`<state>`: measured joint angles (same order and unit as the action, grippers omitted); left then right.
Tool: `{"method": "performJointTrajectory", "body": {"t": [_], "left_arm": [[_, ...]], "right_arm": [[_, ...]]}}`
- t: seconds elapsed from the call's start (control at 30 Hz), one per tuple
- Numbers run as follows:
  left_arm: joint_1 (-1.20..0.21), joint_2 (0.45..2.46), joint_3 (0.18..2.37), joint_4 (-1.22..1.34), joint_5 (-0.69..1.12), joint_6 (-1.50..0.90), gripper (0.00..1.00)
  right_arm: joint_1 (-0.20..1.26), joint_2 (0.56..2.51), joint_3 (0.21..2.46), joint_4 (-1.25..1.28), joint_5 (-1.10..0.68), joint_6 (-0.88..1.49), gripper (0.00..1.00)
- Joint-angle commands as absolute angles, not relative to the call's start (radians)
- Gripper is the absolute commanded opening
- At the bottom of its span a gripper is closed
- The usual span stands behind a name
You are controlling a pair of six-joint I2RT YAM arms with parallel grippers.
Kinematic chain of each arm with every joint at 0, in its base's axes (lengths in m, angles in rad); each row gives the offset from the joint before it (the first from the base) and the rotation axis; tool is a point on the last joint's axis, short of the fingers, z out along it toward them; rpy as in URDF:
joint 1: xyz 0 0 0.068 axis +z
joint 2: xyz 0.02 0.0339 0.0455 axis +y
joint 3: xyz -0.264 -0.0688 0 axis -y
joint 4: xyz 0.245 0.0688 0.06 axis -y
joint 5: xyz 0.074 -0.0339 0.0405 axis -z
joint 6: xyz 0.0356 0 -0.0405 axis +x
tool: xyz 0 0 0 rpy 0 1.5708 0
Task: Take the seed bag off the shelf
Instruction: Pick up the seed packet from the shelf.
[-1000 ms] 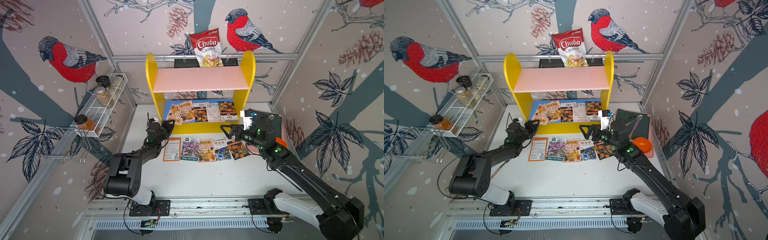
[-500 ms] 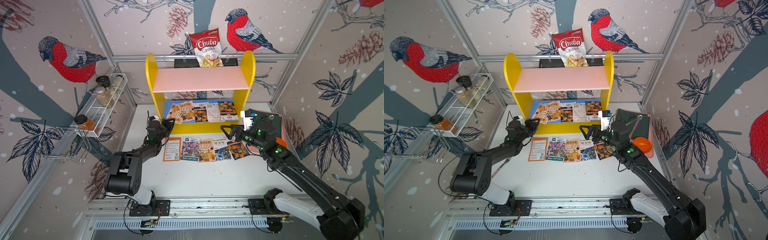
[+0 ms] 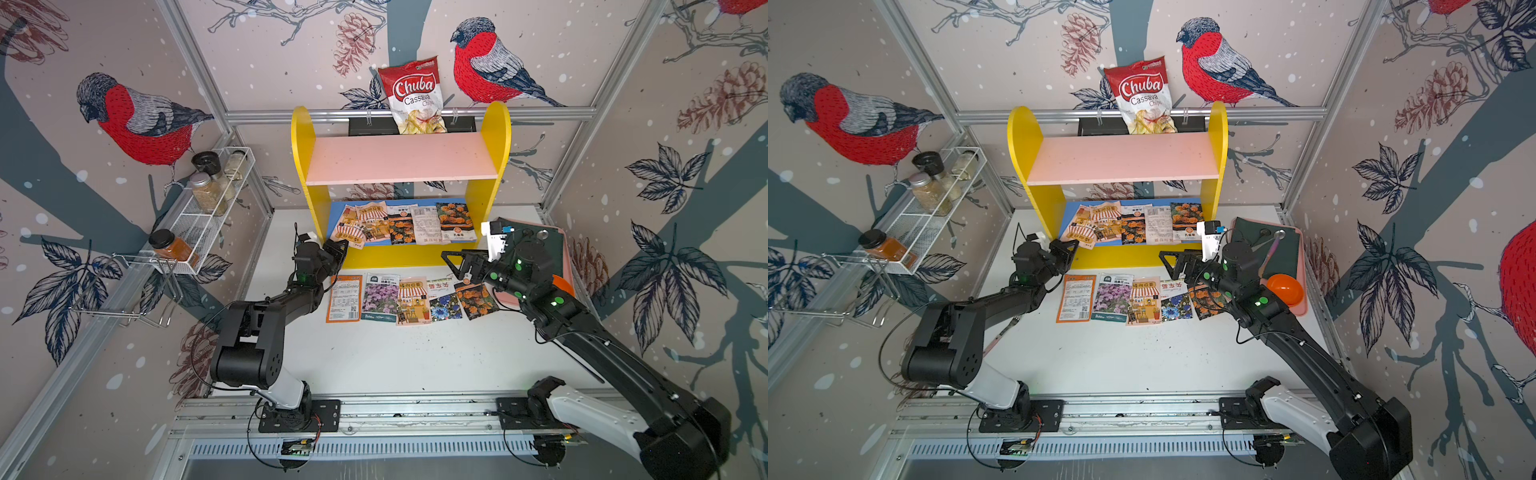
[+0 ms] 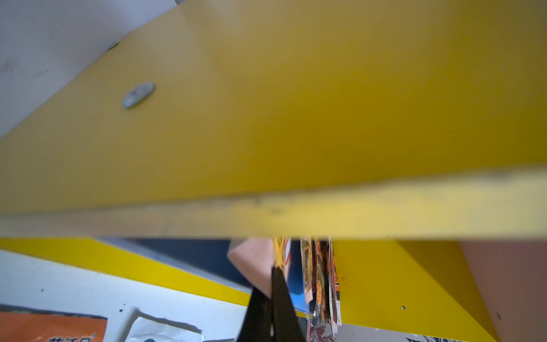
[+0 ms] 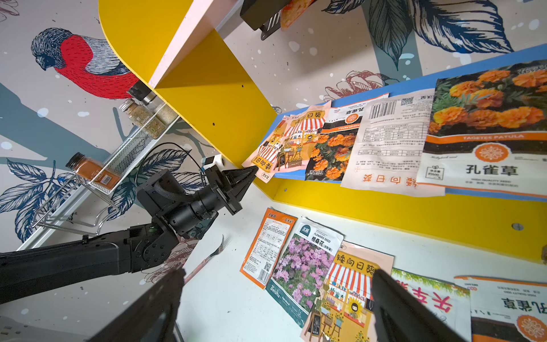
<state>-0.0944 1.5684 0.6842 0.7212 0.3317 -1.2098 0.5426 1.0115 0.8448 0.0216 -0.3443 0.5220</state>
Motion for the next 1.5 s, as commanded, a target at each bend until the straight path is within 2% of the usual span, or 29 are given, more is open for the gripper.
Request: {"method": "performJointTrajectory", "body": {"t": [0.0,0.3,0.57,0.93,1.23,1.47], "left_arm": [[-0.092,1.552,0.668,0.758,0.318,-1.217,0.00],[-0.092,1.454,0.605,0.712,0.298,-1.209,0.00],[-0.095,1.311,0.557,0.586,0.243,-1.182,0.00],[-0.115,1.224,0.581,0.503,0.233,-1.166,0.00],[-0.130,1.143,0.586,0.394,0.201,-1.143,0.00],[-0.130,1.139,0.583,0.380,0.202,-1.134,0.00]], "right_arm": [[0.544,1.008,0.858,0.012,-0.381,0.498,1.00],[0.581,1.014,0.900,-0.100,-0.393,0.397,1.00],[0.603,1.002,0.899,-0.087,-0.365,0.410,1.00],[0.629,1.022,0.894,-0.061,-0.325,0.421,1.00],[0.706,1.191,0.969,0.035,-0.325,0.450,0.99],[0.762,1.427,1.115,0.108,-0.331,0.484,0.99]]}}
